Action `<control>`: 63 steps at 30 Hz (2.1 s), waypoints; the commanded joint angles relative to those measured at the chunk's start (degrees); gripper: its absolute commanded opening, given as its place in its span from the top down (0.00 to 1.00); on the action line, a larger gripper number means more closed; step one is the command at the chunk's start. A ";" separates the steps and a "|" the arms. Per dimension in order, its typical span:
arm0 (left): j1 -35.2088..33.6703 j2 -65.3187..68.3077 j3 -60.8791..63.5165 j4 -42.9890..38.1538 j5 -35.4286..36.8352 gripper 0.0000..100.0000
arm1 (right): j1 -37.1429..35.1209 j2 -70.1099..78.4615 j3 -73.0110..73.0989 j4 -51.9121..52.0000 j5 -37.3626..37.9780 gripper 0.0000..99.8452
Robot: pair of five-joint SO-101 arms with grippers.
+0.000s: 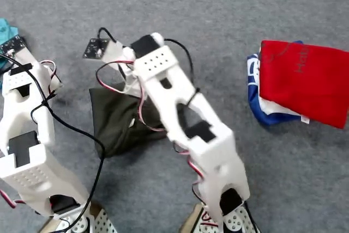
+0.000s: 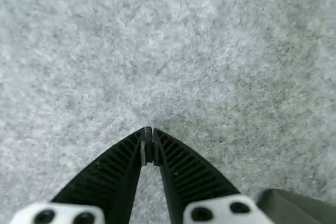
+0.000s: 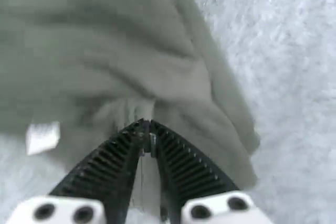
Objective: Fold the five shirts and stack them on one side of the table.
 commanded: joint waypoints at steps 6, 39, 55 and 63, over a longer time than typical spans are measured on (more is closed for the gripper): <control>-0.79 -0.48 -2.99 -0.53 -0.35 0.98 | -2.15 18.07 -24.92 11.16 -1.93 1.00; -0.79 -0.48 -2.99 -0.53 -0.35 0.98 | 7.16 -29.85 51.91 10.90 3.87 1.00; -0.53 -0.48 -2.90 -0.35 -0.35 0.98 | 10.33 -12.44 17.71 -4.40 0.53 1.00; -0.44 -0.48 -2.64 -0.26 -0.35 0.98 | 14.64 18.24 -20.44 -2.55 0.70 1.00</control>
